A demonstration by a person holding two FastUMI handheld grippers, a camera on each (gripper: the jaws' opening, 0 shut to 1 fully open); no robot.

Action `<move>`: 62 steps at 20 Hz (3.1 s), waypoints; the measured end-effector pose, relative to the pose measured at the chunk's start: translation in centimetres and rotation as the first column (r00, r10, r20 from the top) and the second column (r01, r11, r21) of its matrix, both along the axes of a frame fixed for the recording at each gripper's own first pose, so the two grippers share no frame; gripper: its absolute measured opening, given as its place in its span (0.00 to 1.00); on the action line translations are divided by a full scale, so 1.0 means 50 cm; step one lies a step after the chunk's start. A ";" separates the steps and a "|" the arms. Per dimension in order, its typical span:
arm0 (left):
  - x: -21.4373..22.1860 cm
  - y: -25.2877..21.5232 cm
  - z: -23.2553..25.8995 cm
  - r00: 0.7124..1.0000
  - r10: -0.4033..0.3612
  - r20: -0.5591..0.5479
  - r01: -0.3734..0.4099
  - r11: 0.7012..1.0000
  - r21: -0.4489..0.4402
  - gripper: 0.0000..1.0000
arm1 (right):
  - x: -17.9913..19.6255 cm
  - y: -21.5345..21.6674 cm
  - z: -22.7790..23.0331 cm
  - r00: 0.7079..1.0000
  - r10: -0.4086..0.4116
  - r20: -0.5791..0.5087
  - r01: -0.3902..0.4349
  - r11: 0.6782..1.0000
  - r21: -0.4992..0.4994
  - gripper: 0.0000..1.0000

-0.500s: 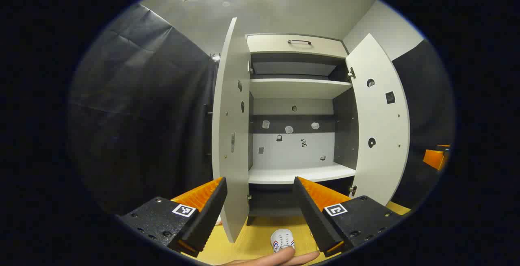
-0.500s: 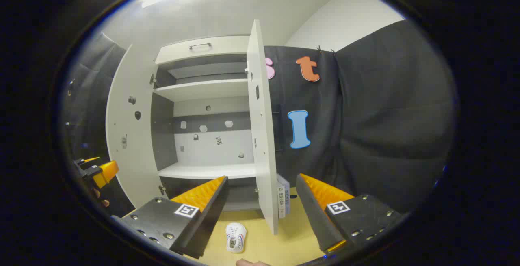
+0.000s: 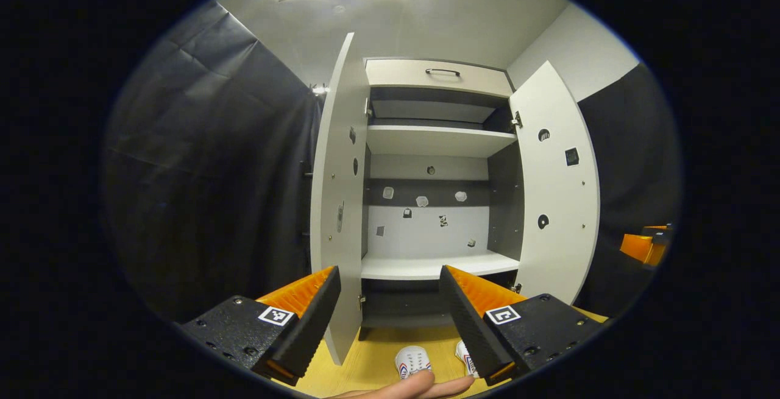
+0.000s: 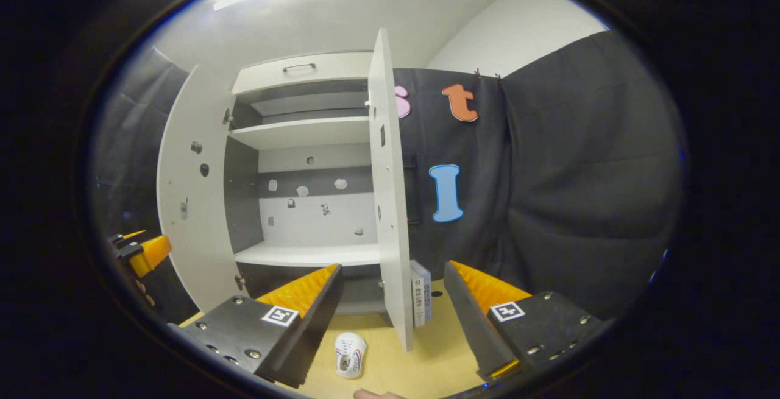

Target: Grab one shoe with the right hand and put it into the shoe cabinet, grab the other shoe with the left hand and put it into the shoe cabinet; then close the right door with the right hand and the left door with the left hand.

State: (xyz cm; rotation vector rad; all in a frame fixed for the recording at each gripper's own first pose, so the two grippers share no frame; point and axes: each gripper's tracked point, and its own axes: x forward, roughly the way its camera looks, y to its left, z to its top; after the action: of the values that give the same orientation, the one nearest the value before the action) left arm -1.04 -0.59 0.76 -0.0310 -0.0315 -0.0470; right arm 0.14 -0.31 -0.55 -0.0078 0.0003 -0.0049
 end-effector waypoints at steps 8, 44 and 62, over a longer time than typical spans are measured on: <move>-0.009 0.012 -0.003 1.000 0.003 0.006 -0.003 1.000 -0.008 0.98 | 0.009 0.021 -0.016 1.000 0.023 0.000 -0.023 1.000 -0.004 0.94; 0.016 0.126 -0.141 0.992 0.116 -0.046 -0.113 0.992 0.057 0.96 | 0.254 0.278 -0.909 0.821 0.144 -0.553 -0.135 0.989 0.057 0.01; 0.014 0.056 -0.193 0.996 -0.025 -0.087 0.023 1.000 -0.020 0.98 | 0.215 0.321 -0.448 0.940 0.316 -0.129 -0.322 0.946 -0.030 0.00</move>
State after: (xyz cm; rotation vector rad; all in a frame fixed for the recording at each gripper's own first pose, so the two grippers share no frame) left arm -0.35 2.21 -8.91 -0.0526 0.0557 -0.0691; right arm 10.91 15.73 -22.96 -0.0593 0.1222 0.3209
